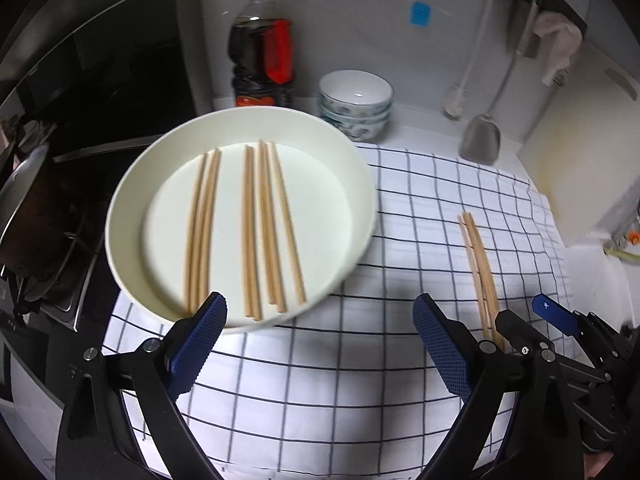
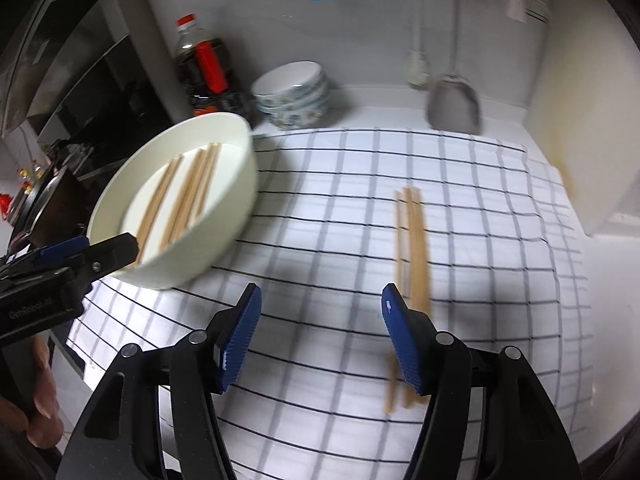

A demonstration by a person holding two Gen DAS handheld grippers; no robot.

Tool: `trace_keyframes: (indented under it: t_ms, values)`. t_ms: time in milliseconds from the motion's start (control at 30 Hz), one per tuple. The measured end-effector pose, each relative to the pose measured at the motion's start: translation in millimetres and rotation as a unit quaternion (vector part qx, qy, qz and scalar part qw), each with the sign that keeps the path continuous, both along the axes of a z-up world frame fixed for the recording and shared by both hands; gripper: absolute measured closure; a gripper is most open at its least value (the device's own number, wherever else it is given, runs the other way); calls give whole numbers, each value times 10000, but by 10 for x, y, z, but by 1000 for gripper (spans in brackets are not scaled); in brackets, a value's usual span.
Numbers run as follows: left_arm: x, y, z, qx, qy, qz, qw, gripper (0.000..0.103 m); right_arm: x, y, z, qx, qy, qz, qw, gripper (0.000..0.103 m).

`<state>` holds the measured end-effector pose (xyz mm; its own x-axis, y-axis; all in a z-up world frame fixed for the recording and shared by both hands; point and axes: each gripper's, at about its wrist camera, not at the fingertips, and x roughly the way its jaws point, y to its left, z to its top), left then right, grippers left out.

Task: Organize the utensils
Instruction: 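Move both open grippers back toward the remaining chopstick bundle, then position both open grippers over the remaining chopsticks on the cloth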

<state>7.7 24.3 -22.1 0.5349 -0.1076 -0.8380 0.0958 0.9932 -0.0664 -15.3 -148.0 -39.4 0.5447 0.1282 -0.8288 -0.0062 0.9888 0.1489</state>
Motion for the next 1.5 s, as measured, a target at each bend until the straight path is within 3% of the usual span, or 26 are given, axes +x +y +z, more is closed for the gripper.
trace_keyframes:
  t_ms: [333, 767, 1000, 1500]
  values:
    - [-120, -459, -165, -18, 149, -359, 9992, 8, -200, -473, -142, -148, 59, -394, 9991, 41]
    - [-37, -878, -584, 39, 354, -521, 9980, 8, -196, -931, -583, -178, 258, -724, 9969, 41]
    - [-4, -1010, -842, 49, 506, -558, 9971, 8, -112, -970, -815, -222, 342, -624, 9972, 41]
    - [38, -998, -986, 75, 562, -409, 9976, 8, -44, -911, -939, -410, 260, -406, 9980, 42]
